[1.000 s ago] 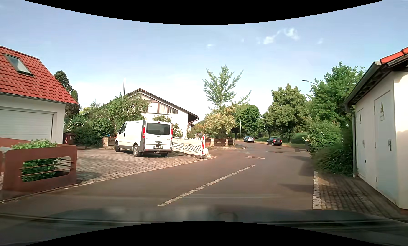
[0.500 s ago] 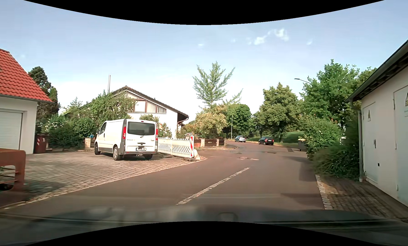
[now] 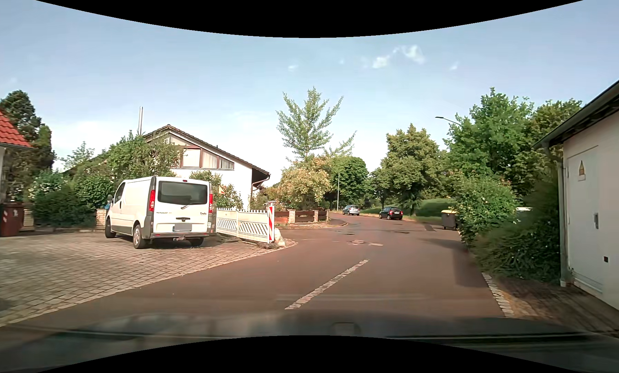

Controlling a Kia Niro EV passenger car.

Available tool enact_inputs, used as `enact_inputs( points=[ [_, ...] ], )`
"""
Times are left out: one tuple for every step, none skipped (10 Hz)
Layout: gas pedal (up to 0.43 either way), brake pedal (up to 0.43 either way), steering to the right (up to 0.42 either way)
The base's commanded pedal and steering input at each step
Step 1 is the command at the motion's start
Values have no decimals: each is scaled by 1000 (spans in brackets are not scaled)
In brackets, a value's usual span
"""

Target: Follow the waypoints while adhering to traffic rules and regulations

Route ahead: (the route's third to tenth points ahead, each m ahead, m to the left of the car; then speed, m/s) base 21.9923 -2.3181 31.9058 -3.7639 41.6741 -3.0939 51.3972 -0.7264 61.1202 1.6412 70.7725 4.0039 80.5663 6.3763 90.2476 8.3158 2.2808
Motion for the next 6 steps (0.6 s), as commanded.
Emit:
enact_inputs(
  points=[
    [28,0,178],
    [28,0,177],
    [28,0,181],
    [39,0,188],
    [47,0,193],
    [47,0,197]
  ],
)
